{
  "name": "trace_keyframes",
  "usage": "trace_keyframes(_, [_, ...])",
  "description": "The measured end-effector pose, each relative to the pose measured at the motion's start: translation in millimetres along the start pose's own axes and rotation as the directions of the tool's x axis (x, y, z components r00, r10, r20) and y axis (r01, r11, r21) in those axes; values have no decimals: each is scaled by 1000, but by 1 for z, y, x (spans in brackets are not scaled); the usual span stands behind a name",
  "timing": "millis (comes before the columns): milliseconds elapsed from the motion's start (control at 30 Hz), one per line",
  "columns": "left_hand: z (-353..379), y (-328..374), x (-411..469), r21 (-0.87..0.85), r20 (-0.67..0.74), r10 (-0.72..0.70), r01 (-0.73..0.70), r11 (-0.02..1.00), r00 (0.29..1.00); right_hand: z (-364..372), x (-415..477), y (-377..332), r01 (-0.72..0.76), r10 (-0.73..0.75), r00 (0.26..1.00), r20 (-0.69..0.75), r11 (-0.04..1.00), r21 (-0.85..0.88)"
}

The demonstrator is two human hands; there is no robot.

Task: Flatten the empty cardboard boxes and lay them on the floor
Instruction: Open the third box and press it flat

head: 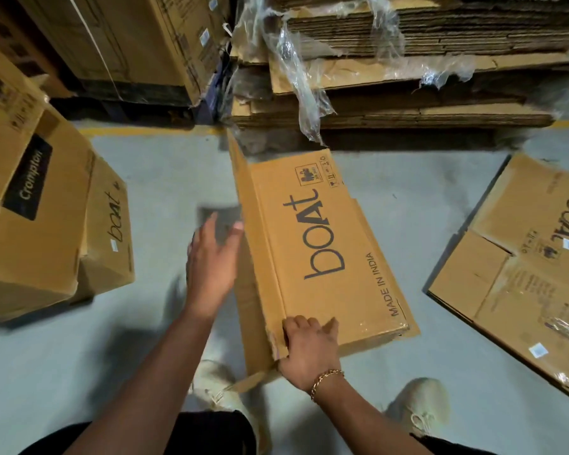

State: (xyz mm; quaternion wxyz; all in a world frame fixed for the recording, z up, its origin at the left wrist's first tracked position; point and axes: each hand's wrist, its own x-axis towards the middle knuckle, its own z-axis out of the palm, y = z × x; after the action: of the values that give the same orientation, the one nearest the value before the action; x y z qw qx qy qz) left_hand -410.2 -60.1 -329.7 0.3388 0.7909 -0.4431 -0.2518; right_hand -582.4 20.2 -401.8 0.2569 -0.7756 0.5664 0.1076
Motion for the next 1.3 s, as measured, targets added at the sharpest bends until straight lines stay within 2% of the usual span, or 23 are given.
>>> trace_keyframes(67, [-1, 20, -32, 293, 40, 382, -377, 879, 923, 2, 0, 0, -18, 19, 999, -31, 1000, 21])
trace_keyframes(100, [8, 27, -50, 360, 143, 477, -495, 791, 867, 4, 4, 2, -31, 33, 999, -31, 998, 52])
trace_keyframes(133, [24, 29, -63, 395, 271, 481, -552, 734, 834, 6, 7, 2, -45, 46, 999, -16, 996, 78])
trace_keyframes(200, [61, 35, -83, 495, 544, 291, -581, 645, 787, 12, 17, 1, -20, 22, 999, -32, 998, 56])
trace_keyframes(267, [93, 39, -88, 594, 680, 52, -592, 545, 731, 12, 25, 2, 30, -26, 989, -147, 999, 24])
trace_keyframes(333, [114, 34, -77, 659, 685, -145, -522, 542, 714, 19, 31, -1, 124, -123, 992, -28, 992, 24])
trace_keyframes(400, [123, 19, -59, 696, 644, -297, -379, 610, 705, 17, 24, 2, 183, -186, 982, 36, 980, 76])
trace_keyframes(500, [121, -12, -41, 657, 639, -363, -235, 716, 678, 21, 5, 47, 311, -274, 945, -179, 923, 228])
trace_keyframes(533, [120, -23, -38, 643, 642, -330, -253, 723, 692, 23, -1, 70, 287, -196, 920, -339, 927, 241])
trace_keyframes(567, [118, -33, -37, 635, 646, -277, -298, 713, 711, 26, -4, 96, 162, 0, 881, -473, 939, 303])
trace_keyframes(600, [116, -42, -37, 626, 655, -214, -362, 691, 724, 27, -4, 120, -7, 276, 801, -532, 892, 452])
trace_keyframes(633, [114, -51, -38, 613, 668, -158, -418, 670, 728, 27, 1, 140, -152, 537, 696, -478, 760, 632])
trace_keyframes(667, [113, -58, -40, 600, 674, -117, -448, 663, 730, 24, 8, 158, -257, 726, 612, -314, 558, 789])
trace_keyframes(700, [112, -62, -41, 588, 673, -91, -456, 668, 734, 22, 18, 173, -327, 816, 570, -90, 326, 887])
trace_keyframes(767, [113, -68, -43, 582, 659, -73, -447, 679, 748, 17, 34, 196, -353, 749, 573, 333, -142, 925])
trace_keyframes(833, [116, -68, -47, 588, 650, -64, -448, 674, 757, 10, 36, 211, -259, 523, 639, 564, -545, 798])
trace_keyframes(900, [119, -66, -48, 596, 635, -37, -458, 659, 772, 1, 30, 230, -111, 510, 653, 560, -667, 737])
trace_keyframes(967, [120, -60, -44, 597, 616, -18, -452, 663, 787, -10, 22, 247, 90, 616, 617, 489, -673, 734])
trace_keyframes(1033, [122, -50, -42, 590, 595, -27, -414, 693, 803, -23, 11, 256, 238, 717, 539, 442, -633, 736])
trace_keyframes(1133, [129, -31, -40, 616, 553, -66, -354, 703, 831, -45, -2, 227, 369, 821, 513, 250, -475, 799])
trace_keyframes(1200, [130, -12, -39, 615, 500, -110, -262, 743, 859, -49, -2, 192, 333, 842, 540, -19, -193, 923])
trace_keyframes(1267, [134, 12, -34, 475, 475, -143, -116, 872, 868, -39, 0, 160, 292, 730, 575, -369, 238, 926])
trace_keyframes(1300, [137, 23, -32, 342, 486, -135, -45, 939, 863, -28, 2, 149, 262, 589, 624, -514, 463, 847])
